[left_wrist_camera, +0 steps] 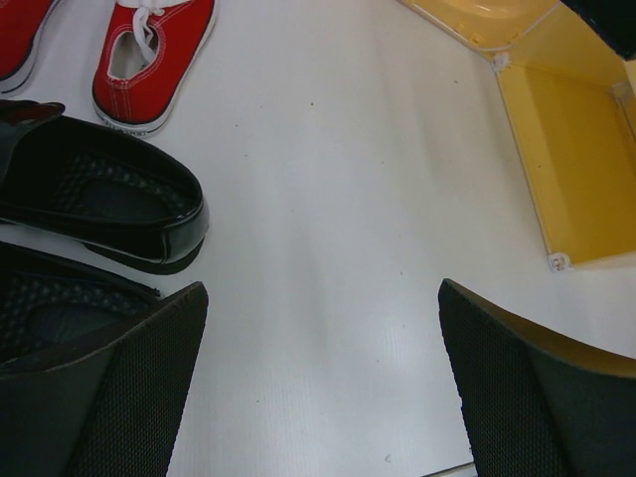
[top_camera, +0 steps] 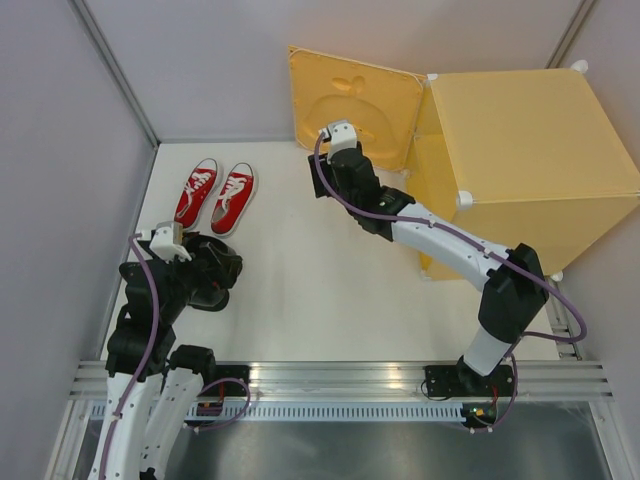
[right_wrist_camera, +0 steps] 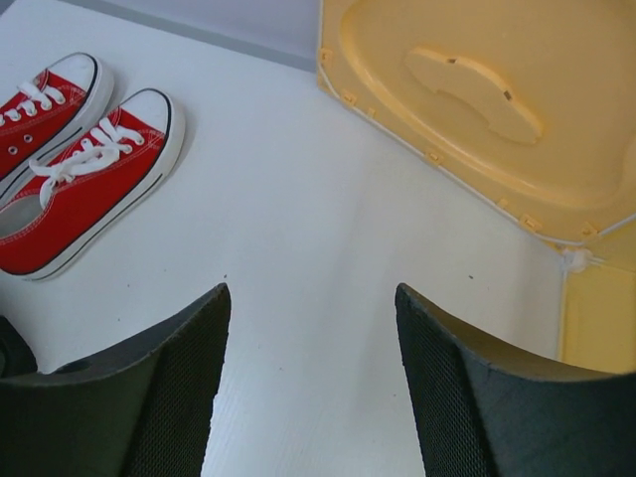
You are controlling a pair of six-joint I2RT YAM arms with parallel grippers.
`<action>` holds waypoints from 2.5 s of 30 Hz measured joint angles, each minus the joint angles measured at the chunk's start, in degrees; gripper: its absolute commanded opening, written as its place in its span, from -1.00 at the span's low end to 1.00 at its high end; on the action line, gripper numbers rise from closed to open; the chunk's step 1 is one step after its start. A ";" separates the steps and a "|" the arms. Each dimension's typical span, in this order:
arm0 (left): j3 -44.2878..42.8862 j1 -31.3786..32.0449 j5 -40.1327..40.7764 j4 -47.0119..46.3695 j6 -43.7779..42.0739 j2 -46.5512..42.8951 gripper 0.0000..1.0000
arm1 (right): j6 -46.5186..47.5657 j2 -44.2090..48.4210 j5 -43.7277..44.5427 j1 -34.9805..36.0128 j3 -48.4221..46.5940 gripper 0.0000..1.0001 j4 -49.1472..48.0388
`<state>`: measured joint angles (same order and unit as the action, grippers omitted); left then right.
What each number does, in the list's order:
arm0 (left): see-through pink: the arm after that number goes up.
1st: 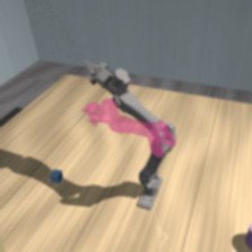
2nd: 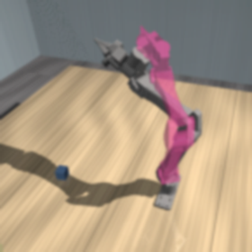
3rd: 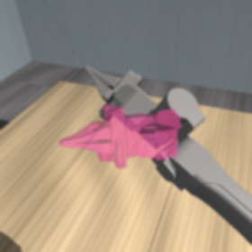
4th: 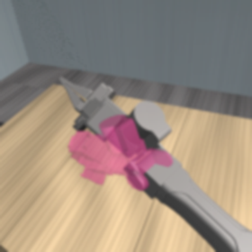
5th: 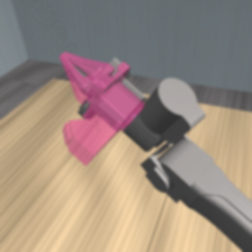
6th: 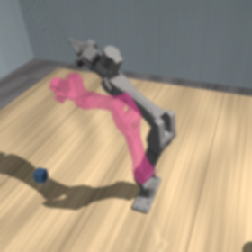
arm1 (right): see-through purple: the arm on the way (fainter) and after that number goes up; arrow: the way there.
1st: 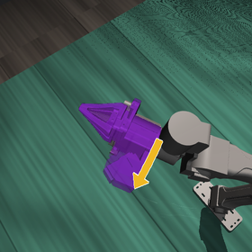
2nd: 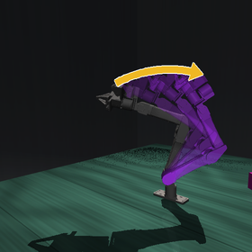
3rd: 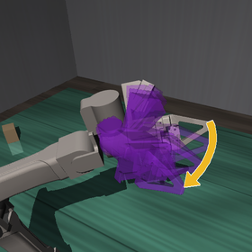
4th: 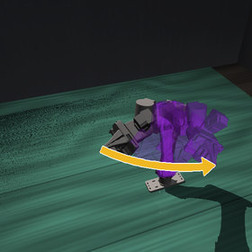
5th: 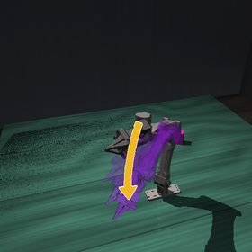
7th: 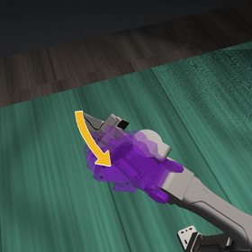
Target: Place and organize the shoes in the shoe cabinet
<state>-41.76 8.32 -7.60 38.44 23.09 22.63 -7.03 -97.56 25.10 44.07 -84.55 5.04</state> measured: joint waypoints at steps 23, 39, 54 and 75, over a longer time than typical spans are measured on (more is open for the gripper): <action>-1.95 -0.22 17.44 4.76 17.05 22.34 0.97 | -9.68 29.90 -15.39 0.02 30.45 0.94 1.49; -0.76 -0.22 26.27 5.20 30.51 30.56 0.27 | -9.92 35.23 -16.46 0.02 37.57 0.93 1.70; 4.44 -3.74 33.59 1.33 35.17 36.94 -0.08 | -9.77 36.96 -15.78 0.02 40.35 0.93 1.42; -0.24 -6.10 37.97 16.20 36.79 22.14 -0.95 | -9.77 36.15 -16.28 0.02 40.65 0.92 1.38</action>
<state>-42.00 2.22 30.37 54.63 59.88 44.77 -16.80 -61.41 8.82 44.10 -43.90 6.42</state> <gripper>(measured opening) 0.047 0.958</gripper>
